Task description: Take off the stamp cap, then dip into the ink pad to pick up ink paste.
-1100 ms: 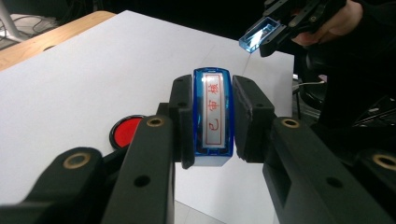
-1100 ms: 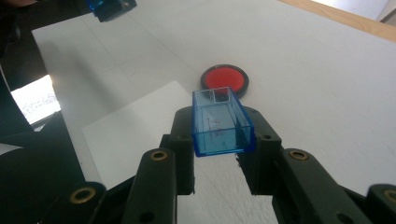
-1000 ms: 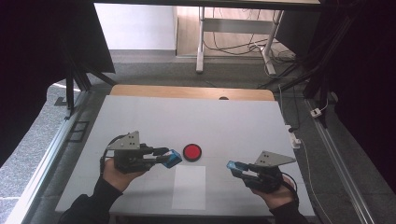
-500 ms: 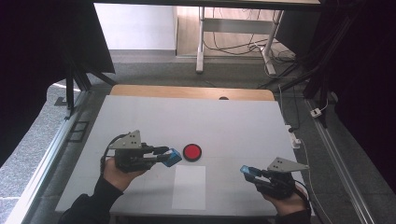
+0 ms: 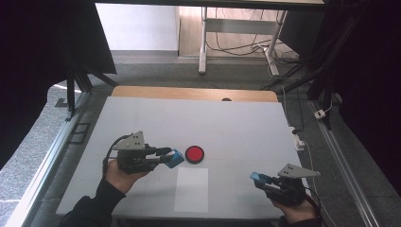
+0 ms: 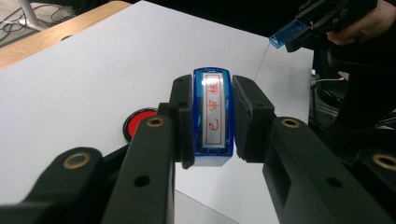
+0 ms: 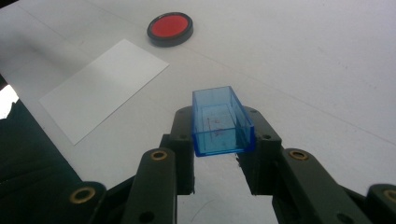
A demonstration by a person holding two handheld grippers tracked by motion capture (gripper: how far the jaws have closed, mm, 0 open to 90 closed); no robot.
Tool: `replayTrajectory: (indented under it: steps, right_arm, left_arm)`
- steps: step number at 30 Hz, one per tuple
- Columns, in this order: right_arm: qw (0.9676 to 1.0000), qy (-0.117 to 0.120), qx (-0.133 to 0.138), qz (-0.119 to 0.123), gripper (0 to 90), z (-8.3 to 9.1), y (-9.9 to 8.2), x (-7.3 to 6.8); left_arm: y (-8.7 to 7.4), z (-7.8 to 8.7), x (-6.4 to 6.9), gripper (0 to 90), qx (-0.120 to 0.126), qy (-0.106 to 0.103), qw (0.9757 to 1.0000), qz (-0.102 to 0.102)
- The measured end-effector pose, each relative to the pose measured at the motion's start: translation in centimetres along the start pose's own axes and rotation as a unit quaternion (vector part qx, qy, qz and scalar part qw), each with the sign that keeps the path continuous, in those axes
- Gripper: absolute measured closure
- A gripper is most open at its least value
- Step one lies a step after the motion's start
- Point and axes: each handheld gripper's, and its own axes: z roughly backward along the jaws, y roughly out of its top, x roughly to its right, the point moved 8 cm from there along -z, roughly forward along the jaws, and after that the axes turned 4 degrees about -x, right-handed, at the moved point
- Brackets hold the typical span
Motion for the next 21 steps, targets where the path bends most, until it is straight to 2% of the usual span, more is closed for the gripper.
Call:
replayTrajectory:
  steps: [9, 15, 21]
  right_arm:
    - [1.0000, 0.005, 0.001, -0.007, 68.8, 0.0, -0.2, 0.1]
    - [1.0000, 0.005, 0.000, -0.001, 68.8, 0.1, -0.3, 0.0]
    - [1.0000, 0.005, -0.002, 0.003, 68.8, 0.3, -0.4, 0.1]
  left_arm:
    - [0.2, -0.1, -0.3, 71.1, -0.008, 0.005, 0.9999, 0.006]
    - [0.2, -0.5, -0.8, 71.1, -0.021, 0.007, 0.9995, 0.020]
    - [0.3, -1.1, -1.4, 71.2, -0.030, 0.017, 0.9992, 0.020]
